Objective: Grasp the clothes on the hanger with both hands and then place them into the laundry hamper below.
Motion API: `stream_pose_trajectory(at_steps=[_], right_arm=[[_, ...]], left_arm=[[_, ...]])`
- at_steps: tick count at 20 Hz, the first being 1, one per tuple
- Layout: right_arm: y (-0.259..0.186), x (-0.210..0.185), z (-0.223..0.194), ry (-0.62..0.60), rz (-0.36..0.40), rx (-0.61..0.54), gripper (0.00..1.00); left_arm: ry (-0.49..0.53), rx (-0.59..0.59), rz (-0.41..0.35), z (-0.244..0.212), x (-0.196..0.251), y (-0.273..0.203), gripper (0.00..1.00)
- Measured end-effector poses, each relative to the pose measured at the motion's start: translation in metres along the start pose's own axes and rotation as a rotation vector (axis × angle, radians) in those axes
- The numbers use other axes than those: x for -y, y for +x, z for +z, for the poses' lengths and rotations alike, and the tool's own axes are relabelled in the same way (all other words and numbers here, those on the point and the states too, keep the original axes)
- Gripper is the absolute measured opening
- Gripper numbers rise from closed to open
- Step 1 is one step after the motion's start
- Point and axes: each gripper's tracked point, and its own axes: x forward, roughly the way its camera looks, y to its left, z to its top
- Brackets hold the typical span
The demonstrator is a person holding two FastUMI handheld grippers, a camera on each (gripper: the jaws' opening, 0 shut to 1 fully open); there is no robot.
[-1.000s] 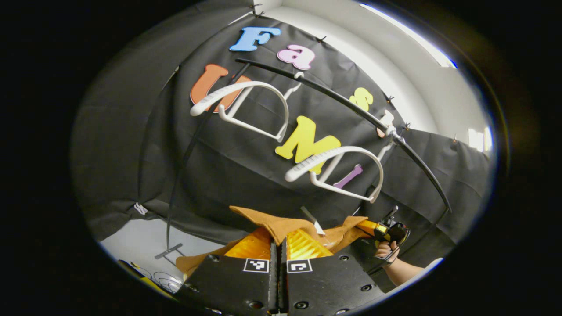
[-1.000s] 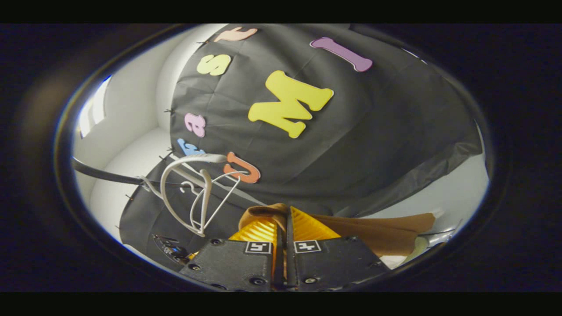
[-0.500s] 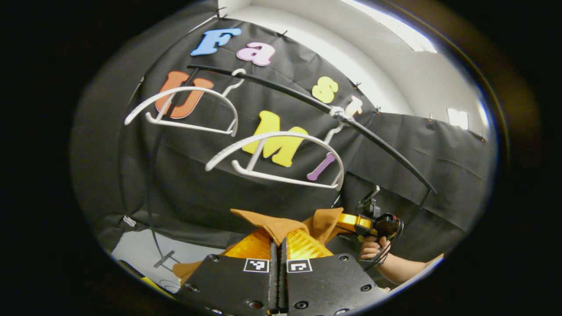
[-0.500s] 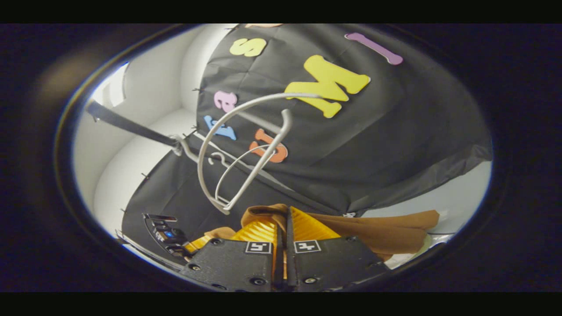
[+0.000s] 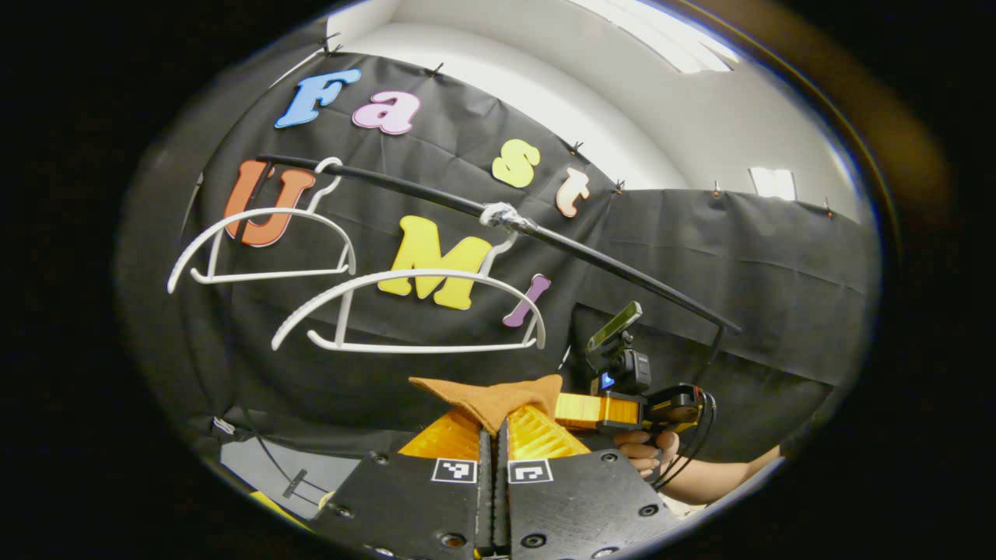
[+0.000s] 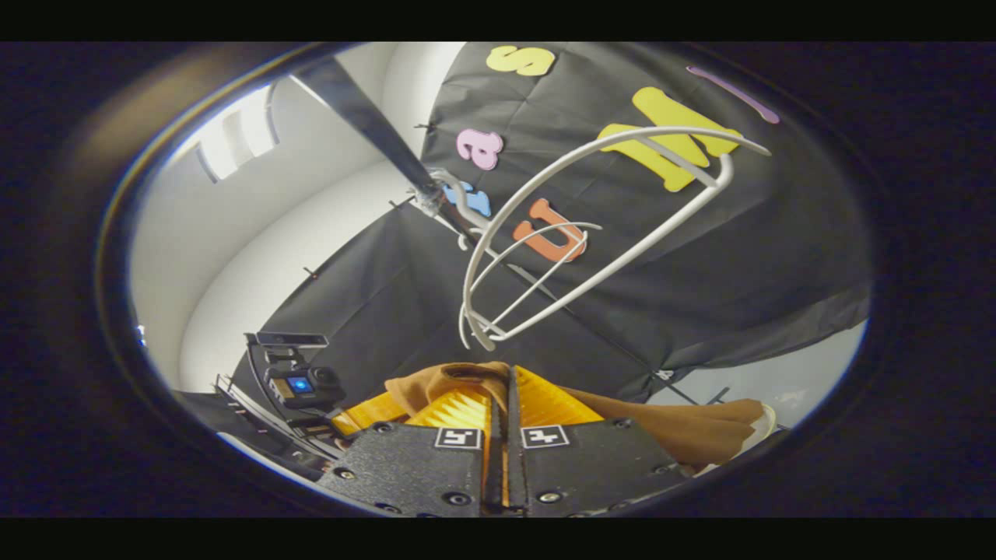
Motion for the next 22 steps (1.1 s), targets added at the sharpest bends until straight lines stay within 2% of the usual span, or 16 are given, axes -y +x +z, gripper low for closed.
stream_pose_trajectory(at_steps=[1, 2, 3, 4, 6, 7, 9, 10, 18, 19, 20, 22], right_arm=[[0.001, -0.004, -0.005, 0.0, 0.008, -0.009, 0.06], [0.002, -0.005, -0.01, 0.006, 0.015, -0.009, 0.03], [0.002, -0.002, -0.016, 0.01, 0.011, -0.018, 0.06], [0.004, 0.005, -0.019, 0.031, 0.004, -0.02, 0.03], [0.011, 0.025, -0.028, 0.075, -0.03, -0.034, 0.03], [0.01, 0.038, -0.036, 0.083, -0.052, -0.046, 0.03], [0.01, 0.063, -0.055, 0.113, -0.096, -0.073, 0.03], [0.012, 0.074, -0.063, 0.133, -0.117, -0.084, 0.03], [0.02, 0.169, -0.118, 0.207, -0.321, -0.182, 0.05], [0.019, 0.179, -0.126, 0.22, -0.339, -0.198, 0.02], [0.02, 0.19, -0.134, 0.229, -0.368, -0.207, 0.05], [0.021, 0.213, -0.148, 0.254, -0.419, -0.227, 0.02]], left_arm=[[0.004, -0.002, -0.004, -0.001, 0.001, 0.001, 0.07], [0.009, 0.0, -0.002, -0.004, 0.003, 0.002, 0.07], [0.007, 0.001, 0.003, -0.009, 0.002, 0.002, 0.07], [0.001, -0.01, 0.011, -0.016, 0.0, 0.002, 0.01], [-0.021, -0.046, 0.032, -0.034, -0.011, 0.006, 0.01], [-0.03, -0.067, 0.044, -0.044, -0.017, 0.007, 0.07], [-0.033, -0.11, 0.071, -0.066, -0.031, 0.007, 0.07], [-0.034, -0.136, 0.084, -0.078, -0.038, 0.009, 0.01], [-0.078, -0.308, 0.199, -0.172, -0.083, 0.026, 0.01], [-0.086, -0.331, 0.21, -0.184, -0.088, 0.028, 0.01], [-0.091, -0.348, 0.222, -0.195, -0.093, 0.028, 0.01], [-0.098, -0.393, 0.246, -0.216, -0.103, 0.034, 0.01]])
